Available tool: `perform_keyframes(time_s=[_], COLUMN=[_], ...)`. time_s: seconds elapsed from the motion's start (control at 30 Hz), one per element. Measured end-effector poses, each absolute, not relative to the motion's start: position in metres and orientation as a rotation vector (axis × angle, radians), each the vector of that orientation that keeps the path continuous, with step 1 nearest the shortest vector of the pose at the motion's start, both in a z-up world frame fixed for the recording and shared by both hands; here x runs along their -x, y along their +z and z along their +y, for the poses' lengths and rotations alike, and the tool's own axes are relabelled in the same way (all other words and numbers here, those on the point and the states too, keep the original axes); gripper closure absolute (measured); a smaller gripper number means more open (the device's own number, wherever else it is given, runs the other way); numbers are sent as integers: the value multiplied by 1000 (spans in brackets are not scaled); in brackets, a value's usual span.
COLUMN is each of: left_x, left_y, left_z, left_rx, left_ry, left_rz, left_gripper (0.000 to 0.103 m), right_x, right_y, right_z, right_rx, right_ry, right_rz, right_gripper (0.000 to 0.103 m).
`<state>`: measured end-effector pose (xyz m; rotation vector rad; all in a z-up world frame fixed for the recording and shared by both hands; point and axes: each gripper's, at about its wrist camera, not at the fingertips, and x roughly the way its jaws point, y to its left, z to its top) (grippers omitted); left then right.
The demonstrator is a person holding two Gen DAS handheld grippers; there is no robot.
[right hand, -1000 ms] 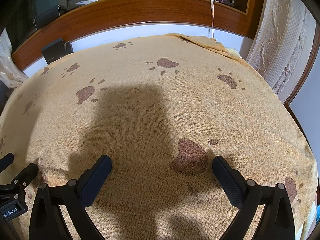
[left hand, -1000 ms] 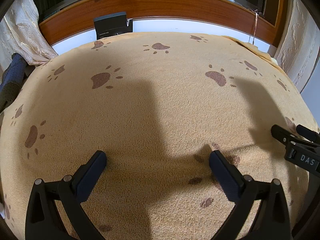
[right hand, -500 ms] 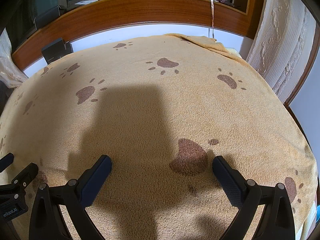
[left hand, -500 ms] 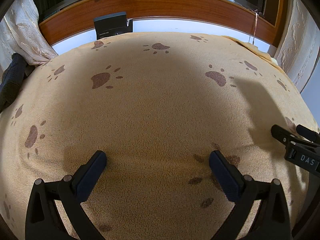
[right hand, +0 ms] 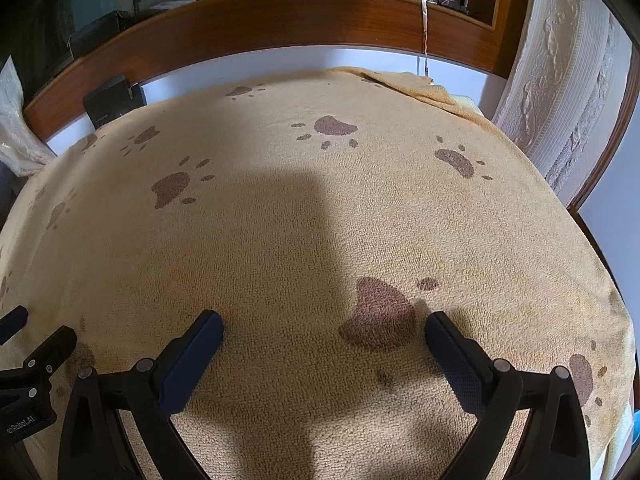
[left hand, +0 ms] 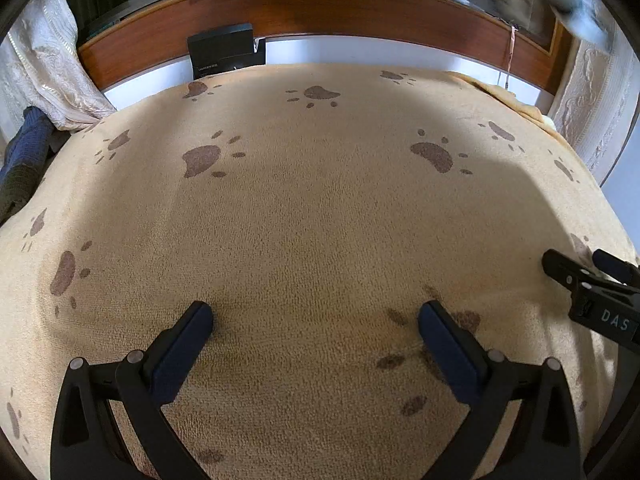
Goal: Fold clothes
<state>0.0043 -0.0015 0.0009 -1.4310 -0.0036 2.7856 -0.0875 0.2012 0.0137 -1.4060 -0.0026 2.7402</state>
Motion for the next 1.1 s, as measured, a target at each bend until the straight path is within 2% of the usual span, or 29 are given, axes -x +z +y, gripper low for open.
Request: perform_keyframes(time_s=[1.1], left_x=[-4], left_y=[1], left_z=[-2], left_rx=[1431], left_ry=[2784], left_rz=[-1], left_gripper=[0], right_x=[84], right_y=[15], right_z=[202], right_rx=[1406], right_ry=[2740], right_rz=[-3], right_gripper=[0])
